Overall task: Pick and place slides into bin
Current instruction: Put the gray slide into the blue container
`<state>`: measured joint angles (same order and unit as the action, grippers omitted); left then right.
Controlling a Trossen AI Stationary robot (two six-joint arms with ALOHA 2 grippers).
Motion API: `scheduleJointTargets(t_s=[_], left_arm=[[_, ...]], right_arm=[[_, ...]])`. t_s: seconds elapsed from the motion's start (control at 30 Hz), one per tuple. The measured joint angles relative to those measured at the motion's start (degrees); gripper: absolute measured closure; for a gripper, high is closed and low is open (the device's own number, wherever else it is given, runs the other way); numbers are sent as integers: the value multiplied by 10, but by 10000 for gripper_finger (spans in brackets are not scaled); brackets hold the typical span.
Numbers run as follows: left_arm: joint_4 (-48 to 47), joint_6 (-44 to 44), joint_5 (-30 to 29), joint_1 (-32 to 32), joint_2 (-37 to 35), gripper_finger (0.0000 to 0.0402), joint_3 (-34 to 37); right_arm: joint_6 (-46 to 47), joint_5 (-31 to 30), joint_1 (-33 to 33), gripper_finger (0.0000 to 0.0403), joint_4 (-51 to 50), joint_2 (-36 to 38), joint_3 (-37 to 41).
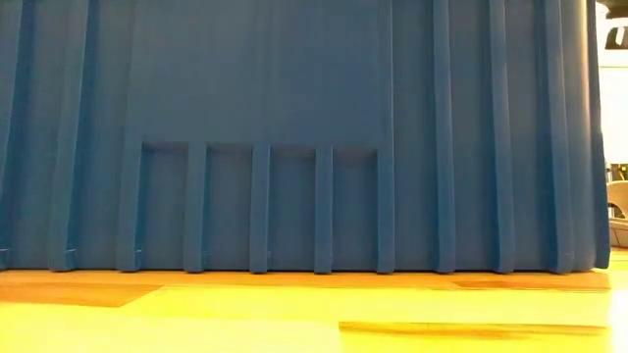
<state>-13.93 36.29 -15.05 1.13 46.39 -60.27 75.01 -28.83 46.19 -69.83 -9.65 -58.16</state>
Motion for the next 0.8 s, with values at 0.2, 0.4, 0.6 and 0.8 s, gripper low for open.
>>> scheduleJointTargets(t_s=[0.2,0.4,0.6,0.8], left_arm=[[0,0,0,0,0,30,0],[0,0,0,0,0,30,0],[0,0,0,0,0,30,0],[0,0,0,0,0,30,0]], right_arm=[[36,-21,1,288,-134,0,-75],[-22,-75,-8,288,-163,0,-93],[4,80,-7,280,-179,0,-55],[30,185,18,254,-207,15,10]])
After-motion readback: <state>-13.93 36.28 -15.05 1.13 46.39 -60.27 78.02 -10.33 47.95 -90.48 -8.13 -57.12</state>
